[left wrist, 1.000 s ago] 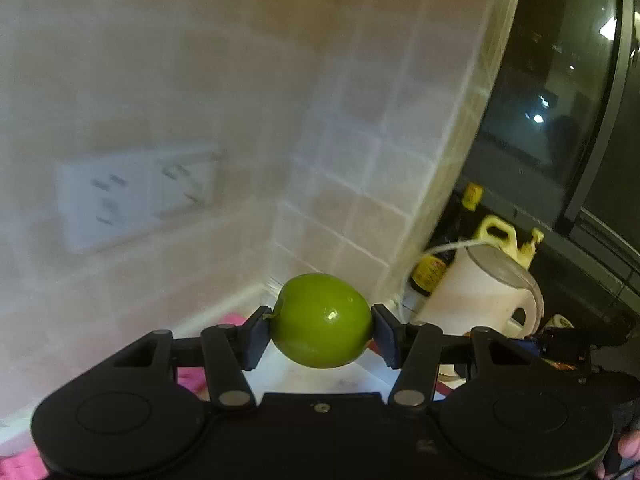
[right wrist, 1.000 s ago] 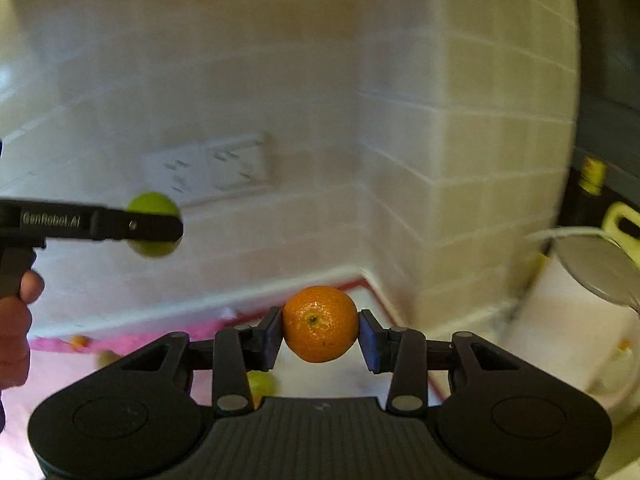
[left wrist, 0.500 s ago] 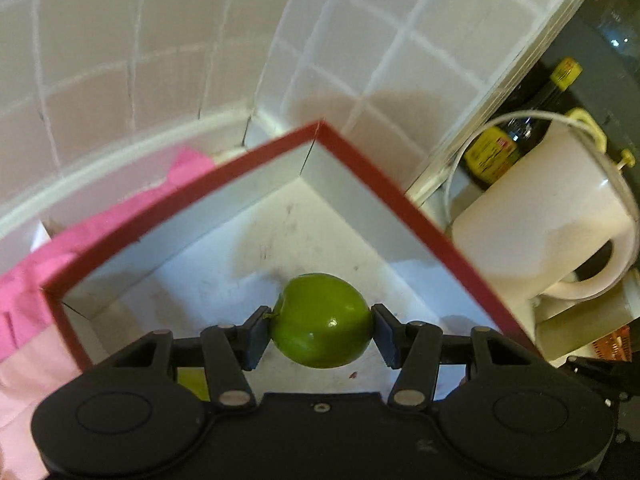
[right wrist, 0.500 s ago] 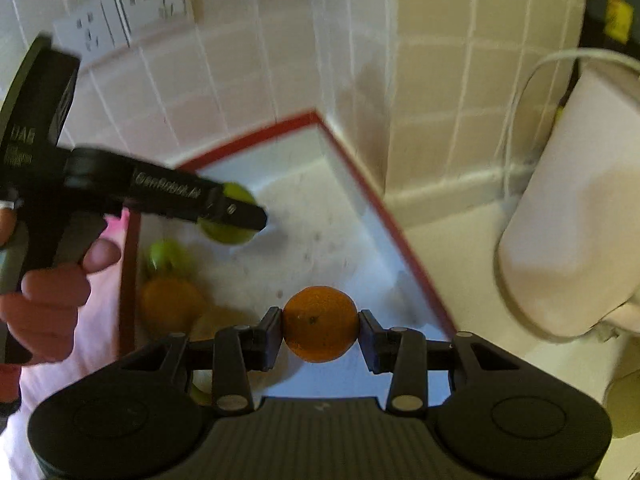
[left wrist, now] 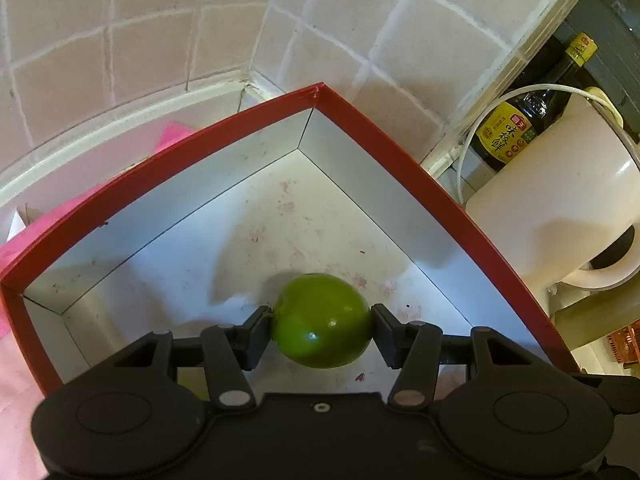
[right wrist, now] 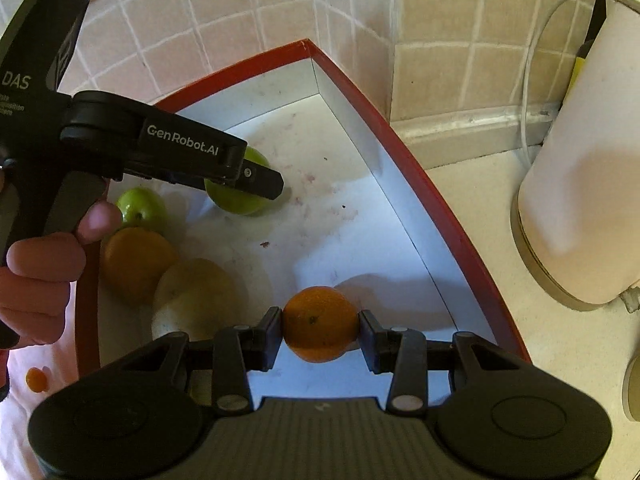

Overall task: Organize fruits
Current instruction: 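Carry the green apple and tangerine into the white box and open both tools, then move both open tools back over the remaining fruit on the cloth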

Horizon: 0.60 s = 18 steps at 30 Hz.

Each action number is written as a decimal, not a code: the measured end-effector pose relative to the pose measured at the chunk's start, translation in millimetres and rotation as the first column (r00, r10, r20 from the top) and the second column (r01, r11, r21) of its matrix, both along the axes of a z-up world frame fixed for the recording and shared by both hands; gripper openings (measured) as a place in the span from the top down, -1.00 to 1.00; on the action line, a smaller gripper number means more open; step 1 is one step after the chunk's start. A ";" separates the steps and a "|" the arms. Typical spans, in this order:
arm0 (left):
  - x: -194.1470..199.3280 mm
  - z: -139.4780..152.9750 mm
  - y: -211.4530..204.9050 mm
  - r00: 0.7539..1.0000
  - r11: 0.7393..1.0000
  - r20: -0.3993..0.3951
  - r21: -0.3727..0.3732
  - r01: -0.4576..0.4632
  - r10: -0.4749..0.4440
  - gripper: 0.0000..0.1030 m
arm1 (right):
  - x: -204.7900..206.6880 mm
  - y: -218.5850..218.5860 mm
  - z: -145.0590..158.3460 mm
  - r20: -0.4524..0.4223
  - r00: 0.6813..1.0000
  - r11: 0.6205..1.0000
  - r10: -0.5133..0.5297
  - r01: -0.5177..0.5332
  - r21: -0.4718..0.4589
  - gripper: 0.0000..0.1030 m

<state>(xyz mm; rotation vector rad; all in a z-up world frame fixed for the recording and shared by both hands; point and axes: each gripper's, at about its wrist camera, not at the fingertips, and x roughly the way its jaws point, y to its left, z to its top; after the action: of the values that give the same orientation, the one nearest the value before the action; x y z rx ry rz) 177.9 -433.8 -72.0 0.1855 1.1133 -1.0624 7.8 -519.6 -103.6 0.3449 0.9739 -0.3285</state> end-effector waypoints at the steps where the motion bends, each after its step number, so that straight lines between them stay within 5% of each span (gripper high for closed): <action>1: 0.7 -1.9 -3.1 1.000 1.000 -0.001 0.002 0.001 -0.001 -0.26 | 0.2 0.7 -0.4 0.000 1.000 1.000 -0.001 0.001 0.000 0.16; 5: 1.7 -1.7 0.6 1.000 1.000 -0.021 0.007 -0.011 0.012 -0.30 | 0.7 0.0 -0.3 -0.004 1.000 1.000 -0.006 0.006 -0.001 0.15; 7: 0.6 3.5 6.6 1.000 1.000 -0.016 -0.011 -0.015 0.015 -0.47 | -1.4 -2.1 1.5 -0.005 1.000 1.000 -0.019 0.019 0.015 -0.03; 18: -9.3 78.3 96.9 0.993 0.982 0.080 -0.172 -0.071 0.086 -0.52 | -63.3 4.5 62.9 0.191 0.967 0.985 -0.171 0.163 0.057 -0.35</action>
<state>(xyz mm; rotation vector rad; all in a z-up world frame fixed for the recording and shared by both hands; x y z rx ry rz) 168.6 -336.9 6.2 0.0514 0.9400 -1.0629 -55.5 -515.1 -40.7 0.4891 0.7610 -0.4199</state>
